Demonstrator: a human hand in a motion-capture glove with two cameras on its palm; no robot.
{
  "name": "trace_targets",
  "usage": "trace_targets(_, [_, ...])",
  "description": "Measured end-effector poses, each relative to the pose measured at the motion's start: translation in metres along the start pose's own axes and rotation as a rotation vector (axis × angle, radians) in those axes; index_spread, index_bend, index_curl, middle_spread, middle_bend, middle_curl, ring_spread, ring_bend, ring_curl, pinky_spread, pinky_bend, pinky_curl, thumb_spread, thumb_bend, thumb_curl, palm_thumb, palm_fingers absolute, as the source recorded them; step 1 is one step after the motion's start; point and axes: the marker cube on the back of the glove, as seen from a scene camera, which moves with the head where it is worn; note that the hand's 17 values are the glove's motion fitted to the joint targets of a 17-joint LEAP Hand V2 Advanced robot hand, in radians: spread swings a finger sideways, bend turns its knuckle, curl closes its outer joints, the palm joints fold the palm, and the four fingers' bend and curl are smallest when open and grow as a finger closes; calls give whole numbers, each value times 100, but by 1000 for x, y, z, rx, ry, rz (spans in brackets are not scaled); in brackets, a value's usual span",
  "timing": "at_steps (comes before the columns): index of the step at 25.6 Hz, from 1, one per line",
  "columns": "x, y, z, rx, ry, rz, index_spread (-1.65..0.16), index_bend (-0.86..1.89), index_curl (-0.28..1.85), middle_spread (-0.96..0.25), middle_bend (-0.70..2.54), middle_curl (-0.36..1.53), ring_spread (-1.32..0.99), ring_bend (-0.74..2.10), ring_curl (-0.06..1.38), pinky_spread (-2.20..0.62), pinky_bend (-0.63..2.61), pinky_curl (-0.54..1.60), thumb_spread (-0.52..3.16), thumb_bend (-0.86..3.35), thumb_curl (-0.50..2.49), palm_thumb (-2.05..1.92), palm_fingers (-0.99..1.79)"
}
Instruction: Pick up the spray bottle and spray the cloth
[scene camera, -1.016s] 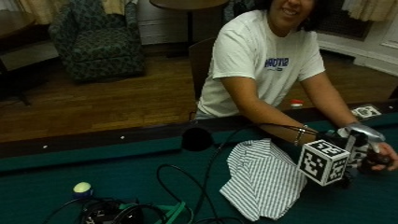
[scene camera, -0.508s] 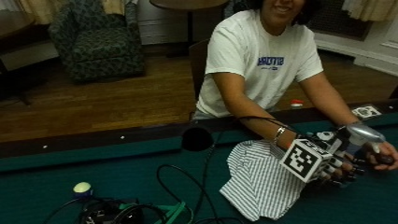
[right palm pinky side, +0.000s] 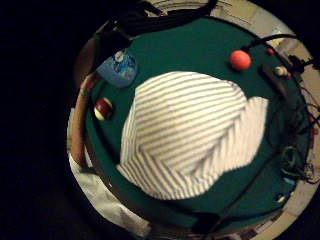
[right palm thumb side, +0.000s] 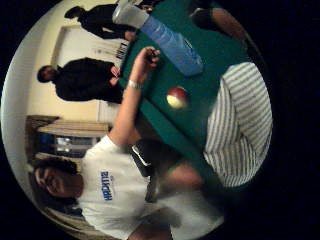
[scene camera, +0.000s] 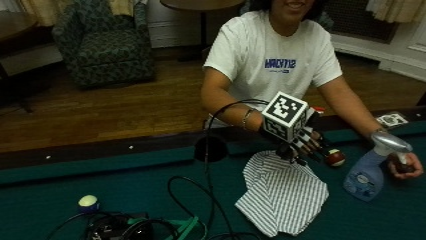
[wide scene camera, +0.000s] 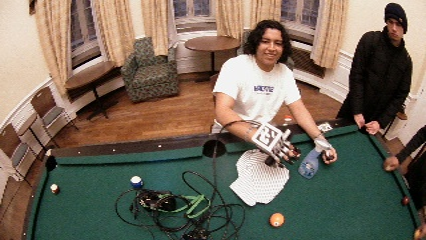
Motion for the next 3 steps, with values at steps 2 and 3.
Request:
trace_targets(2, [-1,19,-7,-52,85,-23,-31,19,47,-19,44,46,-18,44,41,4,13,18,95,-3,45,72,114])
trace_targets(3, [-1,24,-8,-66,106,-29,-31,19,47,-19,44,46,-18,44,41,4,13,18,95,-3,45,72,114])
